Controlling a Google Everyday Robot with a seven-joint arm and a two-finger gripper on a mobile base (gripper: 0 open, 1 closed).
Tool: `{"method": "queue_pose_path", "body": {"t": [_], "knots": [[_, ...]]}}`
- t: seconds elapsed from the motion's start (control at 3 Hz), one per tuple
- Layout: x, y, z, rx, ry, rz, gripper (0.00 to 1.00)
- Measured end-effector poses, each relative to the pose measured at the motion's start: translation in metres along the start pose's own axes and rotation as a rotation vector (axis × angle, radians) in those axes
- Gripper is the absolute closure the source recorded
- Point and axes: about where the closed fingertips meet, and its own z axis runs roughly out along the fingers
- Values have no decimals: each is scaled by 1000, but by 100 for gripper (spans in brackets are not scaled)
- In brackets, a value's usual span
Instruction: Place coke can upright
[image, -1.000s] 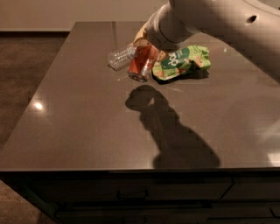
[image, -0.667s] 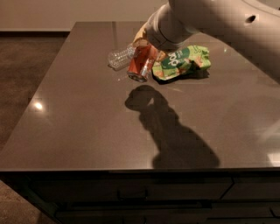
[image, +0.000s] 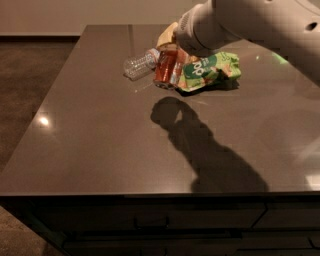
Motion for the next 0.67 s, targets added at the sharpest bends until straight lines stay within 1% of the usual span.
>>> {"method": "queue_pose_path", "body": {"t": [0.33, 0.67], "knots": [[-1, 3, -8, 76, 45, -95, 100], [-6, 2, -17, 136, 122, -213, 100]]}}
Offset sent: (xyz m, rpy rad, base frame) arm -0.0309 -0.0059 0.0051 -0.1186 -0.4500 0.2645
